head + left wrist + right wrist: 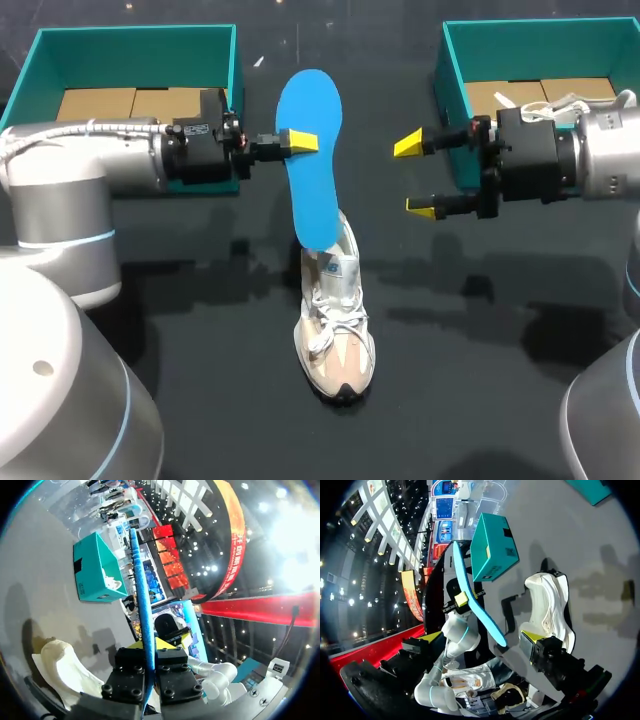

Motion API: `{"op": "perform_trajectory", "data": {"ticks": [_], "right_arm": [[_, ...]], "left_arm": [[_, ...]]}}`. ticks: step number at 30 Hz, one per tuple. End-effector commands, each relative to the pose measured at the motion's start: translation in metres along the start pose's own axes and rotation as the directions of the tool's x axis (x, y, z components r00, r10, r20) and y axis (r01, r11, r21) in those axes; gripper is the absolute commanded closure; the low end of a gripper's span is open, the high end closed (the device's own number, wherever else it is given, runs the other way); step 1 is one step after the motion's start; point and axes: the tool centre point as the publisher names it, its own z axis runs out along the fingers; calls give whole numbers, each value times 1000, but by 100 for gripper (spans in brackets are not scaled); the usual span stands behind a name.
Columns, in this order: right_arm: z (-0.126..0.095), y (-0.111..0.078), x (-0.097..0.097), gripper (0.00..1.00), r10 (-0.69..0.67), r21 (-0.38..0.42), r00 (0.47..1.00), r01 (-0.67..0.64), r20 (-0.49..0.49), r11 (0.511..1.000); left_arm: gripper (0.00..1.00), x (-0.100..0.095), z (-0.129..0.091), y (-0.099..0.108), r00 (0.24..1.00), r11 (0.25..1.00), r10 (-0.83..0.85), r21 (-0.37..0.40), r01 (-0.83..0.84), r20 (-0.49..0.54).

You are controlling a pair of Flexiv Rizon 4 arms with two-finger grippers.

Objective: Take the shoe out of the shoebox, open the shoe tongue, remove and reinsert the insole, then place the shoe into the shoebox

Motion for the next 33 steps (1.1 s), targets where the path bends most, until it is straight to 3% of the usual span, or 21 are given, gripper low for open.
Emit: {"op": "perform_trajectory", "data": {"ticks": [1,10,19,22,24,33], "right_arm": [[3,0,-1,0,1,-2,1000,-1,1,1000],[3,0,-1,0,1,-2,1000,-1,1,1000],[3,0,-1,0,1,-2,1000,-1,1,1000],[3,0,-1,0,1,-2,1000,-1,1,1000],[3,0,-1,0,1,-2,1000,-1,1,1000],[3,0,-1,0,1,-2,1000,-1,1,1000]], "left_arm": [[100,13,-21,15,998,998,57,36,-57,-5],[100,24,-31,12,966,964,258,66,-256,-13],[100,38,-21,-11,916,916,400,-4,-400,-23],[100,41,-19,-16,862,862,504,-29,-506,-47],[100,45,-19,-21,749,750,659,-19,-661,-60],[100,45,-19,-21,749,750,659,-19,-661,-60]]}}
